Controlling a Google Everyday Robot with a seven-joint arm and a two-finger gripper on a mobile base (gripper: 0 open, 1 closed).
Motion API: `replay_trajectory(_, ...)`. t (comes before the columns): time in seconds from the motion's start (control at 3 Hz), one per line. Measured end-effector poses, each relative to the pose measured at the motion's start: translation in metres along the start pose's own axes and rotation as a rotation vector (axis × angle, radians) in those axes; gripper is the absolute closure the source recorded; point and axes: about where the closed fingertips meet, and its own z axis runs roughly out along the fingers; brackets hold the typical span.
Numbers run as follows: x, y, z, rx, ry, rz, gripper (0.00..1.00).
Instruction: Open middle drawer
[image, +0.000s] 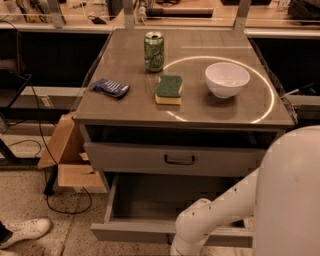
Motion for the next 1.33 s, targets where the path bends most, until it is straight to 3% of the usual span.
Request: replay_trajectory(1.33,0.011,0.023,-0.001,-0.030,-0.027,0.031,0.00)
